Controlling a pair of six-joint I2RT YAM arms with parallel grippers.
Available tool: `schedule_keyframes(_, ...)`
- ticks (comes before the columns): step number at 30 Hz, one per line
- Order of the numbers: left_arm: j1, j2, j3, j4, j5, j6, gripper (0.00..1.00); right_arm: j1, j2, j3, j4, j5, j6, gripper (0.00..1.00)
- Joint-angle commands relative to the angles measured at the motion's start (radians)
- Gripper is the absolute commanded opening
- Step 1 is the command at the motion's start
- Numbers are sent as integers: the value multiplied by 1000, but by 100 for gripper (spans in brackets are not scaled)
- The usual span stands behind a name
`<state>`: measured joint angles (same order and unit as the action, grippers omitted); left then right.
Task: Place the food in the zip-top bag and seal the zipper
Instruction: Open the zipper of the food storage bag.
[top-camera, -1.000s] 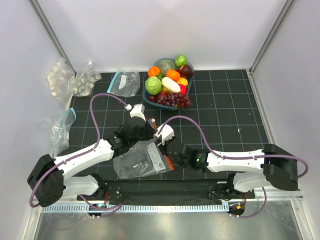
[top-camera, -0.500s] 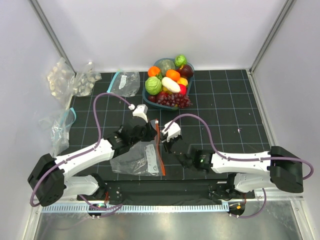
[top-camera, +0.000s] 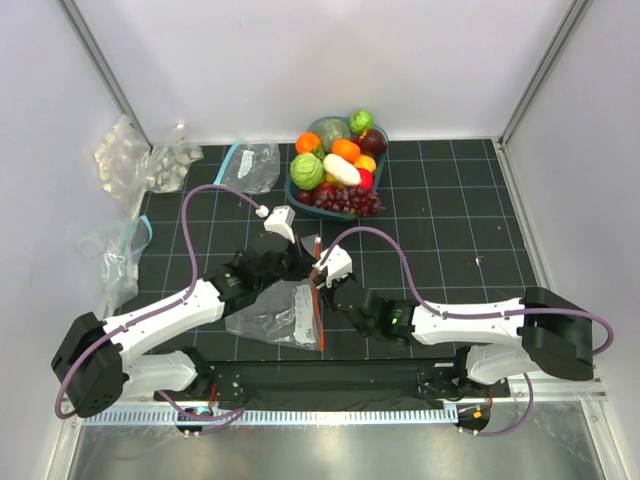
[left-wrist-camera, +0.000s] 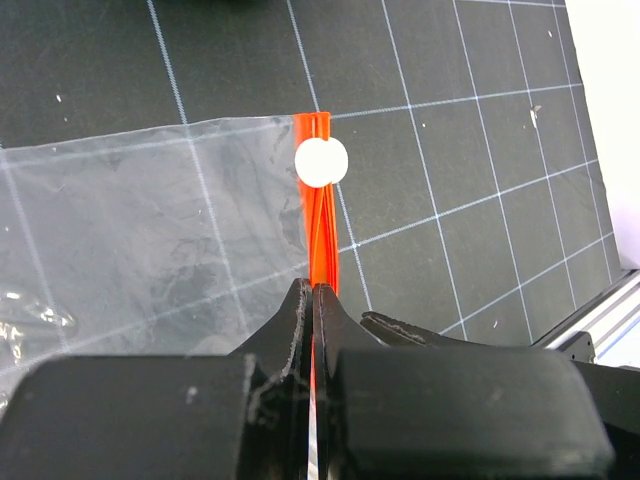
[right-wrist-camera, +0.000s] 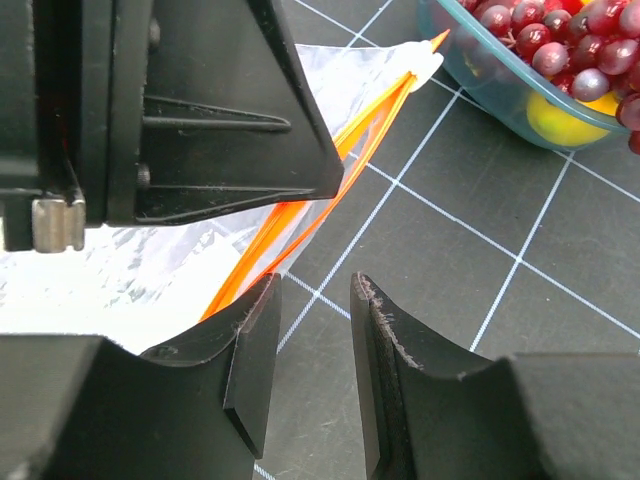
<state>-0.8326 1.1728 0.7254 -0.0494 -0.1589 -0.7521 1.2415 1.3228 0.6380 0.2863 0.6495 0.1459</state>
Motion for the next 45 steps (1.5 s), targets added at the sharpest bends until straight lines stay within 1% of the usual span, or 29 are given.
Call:
schedule_keyframes(1, 1, -18, 11, 45, 18, -1, 0, -2, -28, 25, 63, -5, 27, 41)
schedule_keyframes(6, 0, -12, 6, 45, 19, -6, 0, -2, -59, 3, 85, -7, 30, 41)
schedule_keyframes(16, 1, 1, 5, 77, 35, -15, 0, -4, -40, 14, 80, -2, 38, 41)
schedule_keyframes(21, 0, -15, -1, 82, 35, -20, 0, -16, -11, 38, 47, 29, 58, 42)
schedule_keyframes(26, 1, -59, -15, 72, -10, -9, 0, -33, 13, 58, 5, 47, 84, 41)
schedule_keyframes(28, 1, -82, -15, 54, -42, 3, 0, -45, 15, 63, -4, 50, 98, 36)
schedule_keyframes(29, 1, -88, -11, 52, -51, 7, 0, -51, 15, 63, -9, 44, 101, 31)
schedule_keyframes(30, 1, -97, -9, 52, -65, 8, 0, -60, 13, 61, -10, 38, 104, 19)
schedule_keyframes(32, 1, -105, -7, 23, -71, 14, 0, -66, 10, 61, -16, 27, 112, 13)
schedule_keyframes(33, 1, -108, -6, 20, -74, 14, 0, -68, 7, 61, -19, 26, 113, 7)
schedule_keyframes(34, 1, -113, -6, 17, -77, 16, 0, -73, 4, 61, -18, 19, 113, 4)
schedule_keyframes(35, 1, -113, -4, 14, -77, 20, 0, -74, 3, 60, -18, 16, 115, 1)
schedule_keyframes(39, -2, -96, 15, -4, -59, 36, 1, -80, -16, 54, -24, 16, 116, 1)
schedule_keyframes(40, -5, -85, 32, -12, -51, 40, 9, -80, -26, 52, -24, 19, 119, 1)
schedule_keyframes(41, -11, -61, 48, -27, -44, 46, 14, -85, -34, 46, -24, 21, 119, 1)
schedule_keyframes(42, -20, -50, 60, -38, -50, 62, 22, -86, -40, 43, -24, 21, 126, 1)
schedule_keyframes(44, -62, -13, 94, -69, -80, 76, 30, -86, -62, 35, -18, 18, 126, 1)
schedule_keyframes(45, -74, -1, 104, -79, -121, 82, 32, -86, -69, 26, -13, 12, 126, 1)
